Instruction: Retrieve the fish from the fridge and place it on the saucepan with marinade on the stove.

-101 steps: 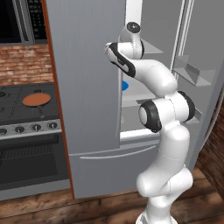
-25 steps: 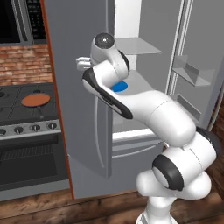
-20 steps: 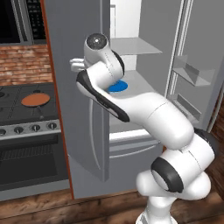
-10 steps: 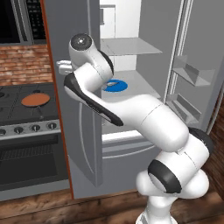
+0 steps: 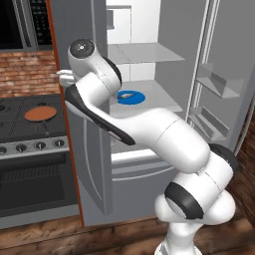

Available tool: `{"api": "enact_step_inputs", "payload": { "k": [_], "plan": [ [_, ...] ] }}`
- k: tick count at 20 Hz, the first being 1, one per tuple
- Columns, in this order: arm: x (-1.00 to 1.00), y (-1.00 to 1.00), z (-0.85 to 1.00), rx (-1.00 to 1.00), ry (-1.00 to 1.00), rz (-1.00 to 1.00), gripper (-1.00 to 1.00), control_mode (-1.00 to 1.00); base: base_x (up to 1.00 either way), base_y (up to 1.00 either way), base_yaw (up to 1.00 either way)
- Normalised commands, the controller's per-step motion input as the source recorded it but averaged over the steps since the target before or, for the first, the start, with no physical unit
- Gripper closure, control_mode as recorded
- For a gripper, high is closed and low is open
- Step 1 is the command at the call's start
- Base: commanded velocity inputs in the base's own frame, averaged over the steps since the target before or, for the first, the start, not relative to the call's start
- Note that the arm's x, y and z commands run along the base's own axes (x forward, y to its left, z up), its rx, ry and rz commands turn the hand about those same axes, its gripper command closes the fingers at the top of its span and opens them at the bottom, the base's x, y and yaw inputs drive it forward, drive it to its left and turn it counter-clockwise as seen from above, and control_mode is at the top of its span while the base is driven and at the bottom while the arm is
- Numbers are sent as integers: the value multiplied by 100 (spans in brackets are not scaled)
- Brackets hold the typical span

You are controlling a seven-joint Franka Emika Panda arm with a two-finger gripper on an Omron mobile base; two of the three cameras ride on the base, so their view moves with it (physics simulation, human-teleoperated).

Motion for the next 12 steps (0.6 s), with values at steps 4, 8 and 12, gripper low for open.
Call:
{"api": "enact_step_inputs", "payload": {
  "k": [4,8,12],
  "plan": [
    [0,0,0,0,0,0,-100,-100,0,0,0],
    [0,0,0,0,0,0,-100,-100,0,0,0],
    [-2,0,0,0,0,0,-100,-100,0,0,0]
  ]
}}
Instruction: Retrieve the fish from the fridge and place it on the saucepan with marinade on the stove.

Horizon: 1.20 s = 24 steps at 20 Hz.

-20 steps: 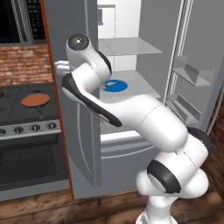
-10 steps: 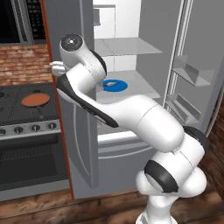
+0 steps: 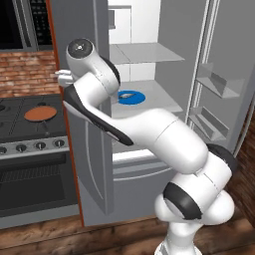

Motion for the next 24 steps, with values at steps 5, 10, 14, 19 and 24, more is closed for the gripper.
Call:
{"api": "enact_step_inputs", "payload": {
  "k": [5,10,14,19,24],
  "plan": [
    [-25,0,0,0,0,0,-100,-100,0,0,0],
    [-46,-9,2,0,0,0,-100,-100,0,0,0],
    [-51,-31,11,0,0,0,-100,-100,0,0,0],
    [-37,-45,18,0,0,0,-100,-100,0,0,0],
    [-28,-61,8,0,0,5,-100,-100,0,0,0]
  ]
}}
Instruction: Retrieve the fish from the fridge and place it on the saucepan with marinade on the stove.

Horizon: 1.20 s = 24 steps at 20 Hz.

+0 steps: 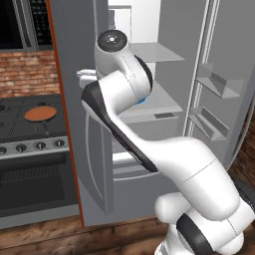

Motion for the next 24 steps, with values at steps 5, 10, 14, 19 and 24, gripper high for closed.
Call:
{"api": "enact_step_inputs", "payload": {
  "k": [5,10,14,19,24],
  "plan": [
    [-32,-57,2,0,0,5,-100,-100,0,0,0],
    [-19,-55,4,0,0,6,-100,-100,0,0,0],
    [-8,-46,6,0,0,6,-100,-100,0,0,0],
    [-8,-42,0,0,0,6,-100,-100,0,0,0],
    [0,-37,0,0,0,13,-100,-100,0,0,0]
  ]
}}
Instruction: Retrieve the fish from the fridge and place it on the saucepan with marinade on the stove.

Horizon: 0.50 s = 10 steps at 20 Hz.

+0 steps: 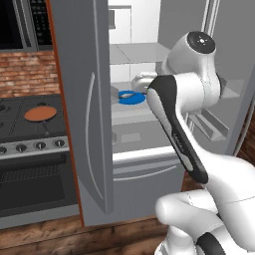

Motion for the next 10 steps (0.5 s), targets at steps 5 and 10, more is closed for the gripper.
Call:
{"api": "enact_step_inputs", "payload": {
  "k": [5,10],
  "plan": [
    [0,-3,0,0,0,19,-100,-100,0,0,0],
    [0,0,0,0,0,30,-100,-100,0,0,0]
  ]
}}
